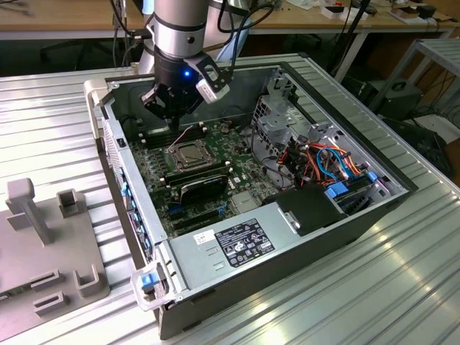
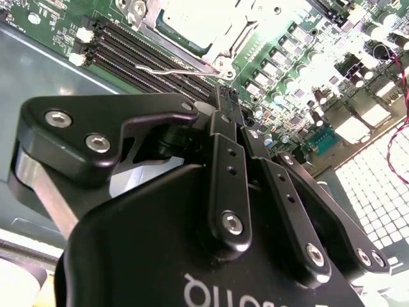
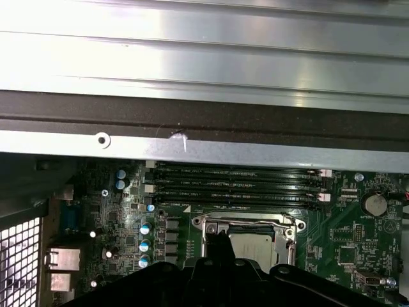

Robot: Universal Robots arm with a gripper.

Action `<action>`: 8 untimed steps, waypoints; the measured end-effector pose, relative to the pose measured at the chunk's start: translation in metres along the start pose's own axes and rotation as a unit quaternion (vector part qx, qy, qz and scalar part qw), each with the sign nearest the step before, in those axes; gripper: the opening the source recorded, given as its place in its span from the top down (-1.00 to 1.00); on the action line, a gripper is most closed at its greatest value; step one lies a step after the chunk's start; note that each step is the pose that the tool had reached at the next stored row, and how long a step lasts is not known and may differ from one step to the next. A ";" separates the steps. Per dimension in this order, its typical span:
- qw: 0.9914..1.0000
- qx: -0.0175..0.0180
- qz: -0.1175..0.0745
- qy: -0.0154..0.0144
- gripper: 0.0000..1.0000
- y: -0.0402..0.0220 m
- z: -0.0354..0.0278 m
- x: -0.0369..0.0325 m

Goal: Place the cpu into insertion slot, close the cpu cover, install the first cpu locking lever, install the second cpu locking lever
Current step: 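Install the first cpu locking lever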

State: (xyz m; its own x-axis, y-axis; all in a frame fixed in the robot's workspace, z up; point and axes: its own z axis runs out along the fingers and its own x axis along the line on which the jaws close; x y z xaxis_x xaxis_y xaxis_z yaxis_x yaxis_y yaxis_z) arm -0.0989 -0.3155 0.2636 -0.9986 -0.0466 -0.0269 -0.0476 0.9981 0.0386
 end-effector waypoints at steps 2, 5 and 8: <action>1.000 0.000 0.000 0.000 0.79 0.0000 0.0005 -0.0004; 1.000 0.000 0.000 0.000 0.79 -0.0002 0.0021 -0.0028; 1.000 0.000 0.000 0.000 0.79 -0.0003 0.0043 -0.0058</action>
State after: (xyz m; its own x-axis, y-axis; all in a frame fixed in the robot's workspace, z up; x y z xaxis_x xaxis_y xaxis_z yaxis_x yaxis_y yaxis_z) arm -0.0930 -0.3154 0.2595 -0.9985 -0.0467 -0.0268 -0.0477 0.9981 0.0386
